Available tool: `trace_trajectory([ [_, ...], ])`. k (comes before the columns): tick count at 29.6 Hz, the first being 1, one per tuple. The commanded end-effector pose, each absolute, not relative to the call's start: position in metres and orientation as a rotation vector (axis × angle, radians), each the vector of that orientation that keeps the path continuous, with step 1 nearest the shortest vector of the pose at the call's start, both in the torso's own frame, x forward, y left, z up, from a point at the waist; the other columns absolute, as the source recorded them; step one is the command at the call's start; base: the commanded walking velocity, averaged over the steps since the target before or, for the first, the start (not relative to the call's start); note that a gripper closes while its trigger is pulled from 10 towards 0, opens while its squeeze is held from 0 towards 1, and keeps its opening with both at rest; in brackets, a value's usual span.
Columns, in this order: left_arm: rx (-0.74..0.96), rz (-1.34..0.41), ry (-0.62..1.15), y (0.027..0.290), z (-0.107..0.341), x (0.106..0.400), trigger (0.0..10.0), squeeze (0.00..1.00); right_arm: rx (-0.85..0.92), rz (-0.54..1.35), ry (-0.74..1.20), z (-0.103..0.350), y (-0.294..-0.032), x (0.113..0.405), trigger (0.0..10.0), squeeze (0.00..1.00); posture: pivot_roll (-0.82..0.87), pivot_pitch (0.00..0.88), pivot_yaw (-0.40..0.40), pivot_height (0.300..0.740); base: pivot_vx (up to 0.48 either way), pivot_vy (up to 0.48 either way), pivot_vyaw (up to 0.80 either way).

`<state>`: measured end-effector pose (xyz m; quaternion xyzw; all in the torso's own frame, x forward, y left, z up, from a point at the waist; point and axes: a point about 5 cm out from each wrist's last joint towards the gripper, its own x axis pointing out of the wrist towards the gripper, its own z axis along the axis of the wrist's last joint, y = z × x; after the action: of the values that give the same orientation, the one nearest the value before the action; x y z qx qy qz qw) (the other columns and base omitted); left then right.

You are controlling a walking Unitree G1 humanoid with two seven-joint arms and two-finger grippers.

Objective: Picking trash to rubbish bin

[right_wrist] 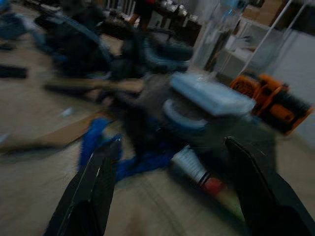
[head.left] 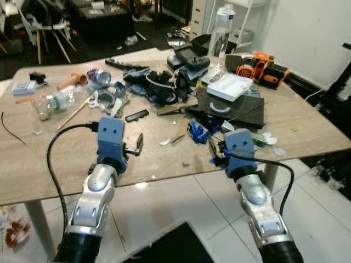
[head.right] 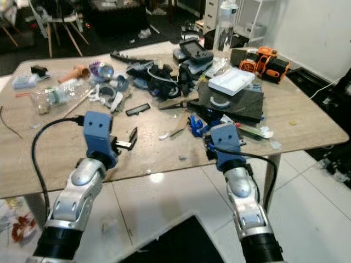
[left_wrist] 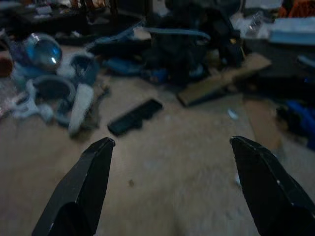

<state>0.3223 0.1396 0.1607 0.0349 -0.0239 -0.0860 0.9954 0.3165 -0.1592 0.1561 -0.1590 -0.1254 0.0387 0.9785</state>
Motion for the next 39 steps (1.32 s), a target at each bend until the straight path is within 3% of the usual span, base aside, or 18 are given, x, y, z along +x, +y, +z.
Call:
trace_trajectory([
  [1,0.067,-0.159,-0.034,0.145,0.158,0.321,10.0,0.0,-0.31,0.083,-0.245,0.154,-0.156,0.315,10.0,0.0,-0.01,0.093,-0.004,0.74,0.322,0.0,0.0],
  [15,0.035,-0.215,-0.06,0.141,0.158,0.317,10.0,0.0,-0.312,0.087,-0.243,0.153,-0.155,0.314,10.0,0.0,-0.01,0.1,-0.005,0.74,0.231,0.0,0.0],
  [23,0.07,-0.385,-0.096,0.135,0.169,0.31,10.0,0.0,-0.291,0.106,-0.214,0.148,-0.152,0.312,10.0,0.0,-0.01,0.112,-0.003,0.74,0.0,0.0,0.0],
  [25,0.109,-0.537,-0.077,0.13,0.169,0.301,10.0,0.0,-0.261,0.115,-0.179,0.144,-0.151,0.308,10.0,0.0,-0.01,0.115,-0.002,0.74,0.0,0.0,0.0],
  [31,0.136,-0.638,-0.085,0.13,0.171,0.293,10.0,0.0,-0.257,0.062,-0.128,0.132,-0.157,0.297,10.0,0.0,-0.02,0.129,0.005,0.74,0.0,0.0,0.0],
  [33,0.128,-0.65,-0.083,0.131,0.17,0.293,10.0,0.0,-0.248,0.029,-0.109,0.127,-0.161,0.295,10.0,0.06,-0.02,0.129,0.005,0.74,0.0,0.0,0.0],
  [34,0.108,-0.708,-0.078,0.128,0.169,0.289,10.0,0.0,-0.246,-0.012,-0.088,0.122,-0.167,0.291,10.0,1.0,-0.02,0.133,0.007,0.74,0.0,0.0,0.0],
  [39,0.102,-0.806,-0.082,0.121,0.171,0.283,10.0,0.0,-0.243,-0.024,-0.087,0.12,-0.172,0.29,10.0,1.0,-0.02,0.136,0.008,0.74,0.0,0.0,0.0],
])
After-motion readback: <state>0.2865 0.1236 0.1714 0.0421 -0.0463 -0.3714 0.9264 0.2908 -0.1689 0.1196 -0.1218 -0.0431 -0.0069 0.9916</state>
